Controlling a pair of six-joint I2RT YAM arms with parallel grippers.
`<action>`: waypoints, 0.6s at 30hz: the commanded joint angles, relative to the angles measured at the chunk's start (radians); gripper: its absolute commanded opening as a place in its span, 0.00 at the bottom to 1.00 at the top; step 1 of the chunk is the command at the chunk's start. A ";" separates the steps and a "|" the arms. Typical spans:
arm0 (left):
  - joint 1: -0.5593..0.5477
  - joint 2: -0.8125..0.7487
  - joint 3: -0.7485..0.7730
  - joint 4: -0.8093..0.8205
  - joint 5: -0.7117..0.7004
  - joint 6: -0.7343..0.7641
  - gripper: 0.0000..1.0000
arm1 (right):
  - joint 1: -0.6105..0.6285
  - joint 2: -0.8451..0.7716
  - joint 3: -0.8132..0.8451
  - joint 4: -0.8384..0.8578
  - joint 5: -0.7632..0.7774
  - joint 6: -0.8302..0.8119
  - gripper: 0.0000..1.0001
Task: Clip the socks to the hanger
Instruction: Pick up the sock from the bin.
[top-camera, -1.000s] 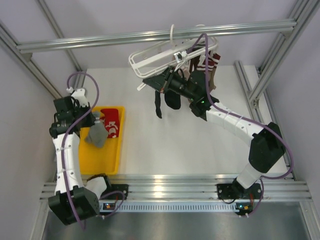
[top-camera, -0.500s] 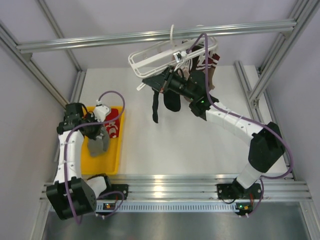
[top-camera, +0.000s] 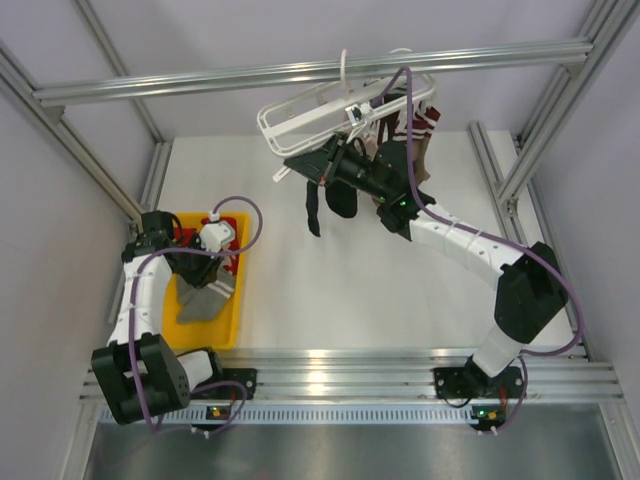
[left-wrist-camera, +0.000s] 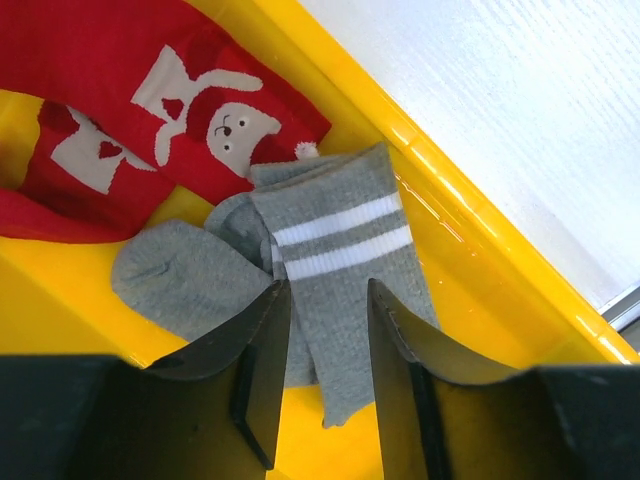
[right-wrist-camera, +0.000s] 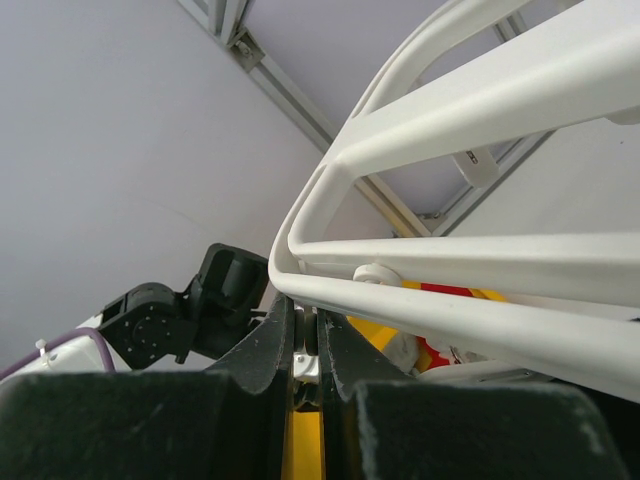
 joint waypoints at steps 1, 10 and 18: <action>-0.003 -0.001 -0.011 0.006 0.029 0.005 0.43 | -0.005 0.014 0.041 0.018 0.000 0.010 0.00; -0.003 0.012 -0.074 0.093 0.026 -0.101 0.50 | -0.005 0.015 0.040 0.013 -0.003 0.007 0.00; -0.042 0.116 -0.104 0.228 -0.019 -0.164 0.48 | -0.005 0.024 0.043 0.019 -0.002 0.012 0.00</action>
